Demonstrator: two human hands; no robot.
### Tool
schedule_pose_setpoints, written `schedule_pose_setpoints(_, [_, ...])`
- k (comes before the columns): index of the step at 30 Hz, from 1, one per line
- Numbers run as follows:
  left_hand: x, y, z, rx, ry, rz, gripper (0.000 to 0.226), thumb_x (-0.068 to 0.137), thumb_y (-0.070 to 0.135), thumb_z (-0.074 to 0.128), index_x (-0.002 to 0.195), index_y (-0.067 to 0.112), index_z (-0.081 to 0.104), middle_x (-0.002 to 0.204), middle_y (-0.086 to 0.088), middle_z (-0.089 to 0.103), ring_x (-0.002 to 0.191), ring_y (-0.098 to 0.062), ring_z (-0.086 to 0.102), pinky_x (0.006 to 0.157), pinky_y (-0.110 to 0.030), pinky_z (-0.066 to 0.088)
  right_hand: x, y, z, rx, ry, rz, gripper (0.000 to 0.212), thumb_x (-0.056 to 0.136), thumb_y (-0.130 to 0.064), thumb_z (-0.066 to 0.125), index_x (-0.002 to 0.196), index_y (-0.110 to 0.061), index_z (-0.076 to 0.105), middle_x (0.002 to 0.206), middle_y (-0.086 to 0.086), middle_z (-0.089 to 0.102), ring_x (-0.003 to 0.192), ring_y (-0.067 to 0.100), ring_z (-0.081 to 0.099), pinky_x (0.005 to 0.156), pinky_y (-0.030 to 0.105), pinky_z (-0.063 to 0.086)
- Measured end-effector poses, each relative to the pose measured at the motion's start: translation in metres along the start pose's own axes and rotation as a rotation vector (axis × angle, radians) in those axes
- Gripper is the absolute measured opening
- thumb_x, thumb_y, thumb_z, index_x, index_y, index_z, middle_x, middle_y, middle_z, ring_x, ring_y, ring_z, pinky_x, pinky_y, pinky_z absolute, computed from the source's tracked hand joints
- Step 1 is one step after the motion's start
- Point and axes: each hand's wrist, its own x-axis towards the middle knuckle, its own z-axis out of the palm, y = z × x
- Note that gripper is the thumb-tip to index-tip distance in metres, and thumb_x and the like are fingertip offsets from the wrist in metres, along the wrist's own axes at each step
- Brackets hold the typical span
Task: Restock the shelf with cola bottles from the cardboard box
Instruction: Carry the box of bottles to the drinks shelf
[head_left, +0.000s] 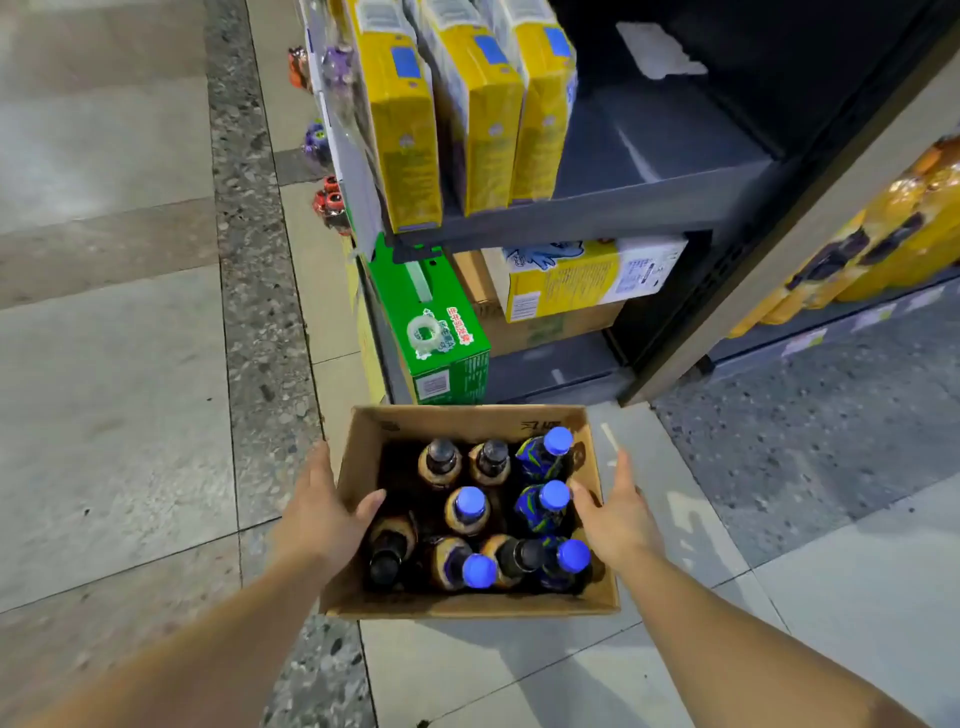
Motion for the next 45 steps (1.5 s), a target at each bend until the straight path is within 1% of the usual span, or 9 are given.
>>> schedule_pose_setpoints(4, [0.005,0.002,0.013,-0.130,-0.007,-0.091,0.105,0.076,0.048,0.071,0.149,0.032,-0.002,0.153,-0.004,0.035,0.132,-0.030,0.044,0.102,-0.046,0.042,0.010,0.010,0.008,-0.015,-0.022,0.076,0.082,0.091,-0.046,0.053,0.153,-0.028,0.002,0.128,0.012,0.061,0.115,0.033,0.058,0.086,0.037,0.044])
schedule_pose_setpoints(6, [0.007,0.003,0.018,-0.166,-0.003,-0.183,0.102,0.076,0.043,0.072,0.148,0.033,0.000,0.146,-0.007,0.045,0.123,-0.034,0.052,0.095,-0.046,0.045,0.013,0.010,0.013,-0.025,-0.049,0.090,0.075,0.091,-0.044,0.055,0.152,-0.024,0.015,0.127,0.012,0.062,0.115,0.033,0.057,0.087,0.037,0.045])
schedule_pose_setpoints(9, [0.011,0.000,0.021,-0.073,-0.001,-0.244,0.059,0.080,0.033,0.070,0.129,0.020,0.041,0.113,-0.013,0.066,0.095,-0.035,0.063,0.076,-0.038,0.049,0.018,0.009,0.016,-0.044,-0.054,0.045,0.034,0.093,-0.033,0.053,0.123,-0.017,0.057,0.121,0.012,0.065,0.108,0.033,0.060,0.083,0.033,0.046])
schedule_pose_setpoints(11, [0.011,0.000,0.020,0.009,0.000,-0.226,0.031,0.083,0.027,0.066,0.109,0.016,0.055,0.087,-0.006,0.063,0.078,-0.029,0.058,0.067,-0.034,0.045,0.018,0.009,0.016,-0.052,-0.036,0.021,0.022,0.094,-0.030,0.051,0.108,-0.017,0.063,0.114,0.011,0.067,0.103,0.033,0.061,0.075,0.029,0.041])
schedule_pose_setpoints(13, [0.009,0.000,0.020,0.022,0.028,-0.204,0.023,0.084,0.025,0.064,0.105,0.016,0.058,0.079,-0.003,0.057,0.074,-0.027,0.054,0.065,-0.031,0.041,0.017,0.012,0.015,-0.058,-0.024,0.001,0.021,0.095,-0.029,0.051,0.106,-0.017,0.063,0.113,0.010,0.067,0.103,0.032,0.061,0.074,0.028,0.039])
schedule_pose_setpoints(27, [-0.030,0.053,-0.048,-0.025,0.090,-0.116,0.012,0.084,0.022,0.062,0.091,0.024,0.053,0.072,0.000,0.054,0.066,-0.023,0.049,0.062,-0.030,0.039,-0.021,-0.002,-0.067,-0.074,0.002,-0.082,0.022,0.096,-0.031,0.051,0.098,-0.011,0.060,0.108,0.015,0.066,0.101,0.034,0.060,0.074,0.030,0.041])
schedule_pose_setpoints(35, [-0.095,0.131,-0.136,0.003,0.083,-0.036,0.012,0.084,0.023,0.063,0.091,0.016,0.056,0.078,-0.004,0.054,0.073,-0.026,0.048,0.065,-0.030,0.039,-0.100,-0.018,-0.186,-0.062,0.067,-0.038,0.021,0.097,-0.031,0.049,0.082,-0.016,0.049,0.100,0.013,0.066,0.080,0.027,0.051,0.068,0.031,0.039])
schedule_pose_setpoints(41, [-0.162,0.217,-0.202,0.076,0.029,0.042,0.014,0.082,0.029,0.063,0.085,0.020,0.052,0.079,-0.005,0.055,0.084,-0.033,0.059,0.066,-0.031,0.041,-0.174,-0.013,-0.303,-0.049,0.095,0.039,0.022,0.097,-0.033,0.049,0.097,-0.013,0.058,0.110,0.016,0.066,0.101,0.034,0.060,0.073,0.032,0.040])
schedule_pose_setpoints(45, [-0.204,0.281,-0.233,0.110,-0.027,0.109,0.018,0.083,0.028,0.063,0.094,0.015,0.057,0.093,-0.014,0.066,0.093,-0.036,0.063,0.070,-0.033,0.044,-0.215,-0.002,-0.384,-0.045,0.138,0.059,0.027,0.095,-0.030,0.050,0.103,-0.007,0.062,0.114,0.019,0.066,0.106,0.035,0.060,0.077,0.034,0.044])
